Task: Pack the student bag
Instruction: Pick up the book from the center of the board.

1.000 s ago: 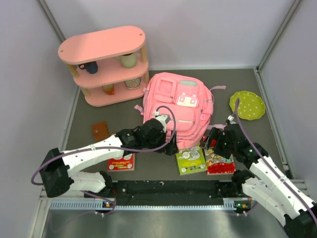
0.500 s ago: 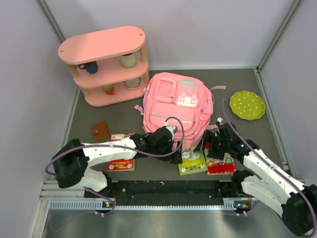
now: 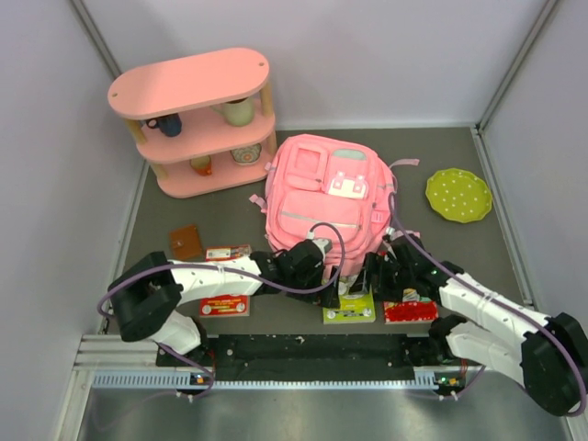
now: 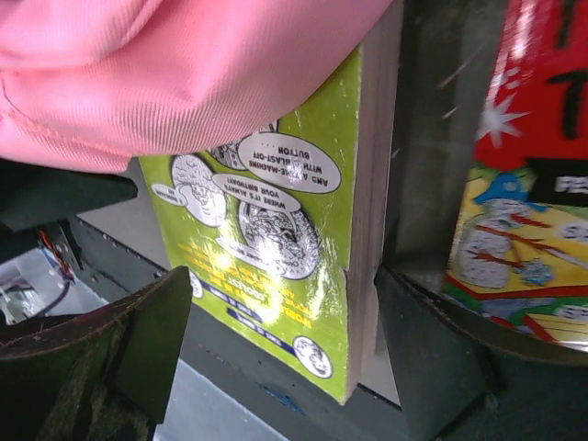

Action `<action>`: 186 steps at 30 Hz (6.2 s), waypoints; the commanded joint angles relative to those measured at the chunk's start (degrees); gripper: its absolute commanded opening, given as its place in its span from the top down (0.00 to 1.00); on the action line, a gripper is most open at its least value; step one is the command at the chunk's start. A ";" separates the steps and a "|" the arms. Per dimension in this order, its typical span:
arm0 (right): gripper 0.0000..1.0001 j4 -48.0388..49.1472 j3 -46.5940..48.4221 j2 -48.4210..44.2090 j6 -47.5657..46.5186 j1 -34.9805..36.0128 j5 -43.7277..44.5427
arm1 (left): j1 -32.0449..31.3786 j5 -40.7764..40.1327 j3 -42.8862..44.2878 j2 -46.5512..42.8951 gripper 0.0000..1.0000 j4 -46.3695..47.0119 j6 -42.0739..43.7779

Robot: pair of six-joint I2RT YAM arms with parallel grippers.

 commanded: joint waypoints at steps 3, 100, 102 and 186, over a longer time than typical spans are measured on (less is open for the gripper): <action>0.21 5.50 -1.82 1.73 4.70 4.63 0.45 | -0.12 0.28 -0.96 1.30 0.05 3.67 -0.90; 1.00 18.15 10.83 -26.21 10.06 4.63 -0.59 | 17.90 7.04 0.37 -23.40 0.01 13.86 -0.20; 1.00 19.12 10.39 -26.48 10.32 4.54 -1.47 | 20.53 9.14 -0.60 -22.96 0.01 17.89 -0.81; 1.00 69.53 1.69 4.48 30.38 2.70 4.40 | 31.79 13.55 4.48 -9.33 0.25 45.55 -16.93</action>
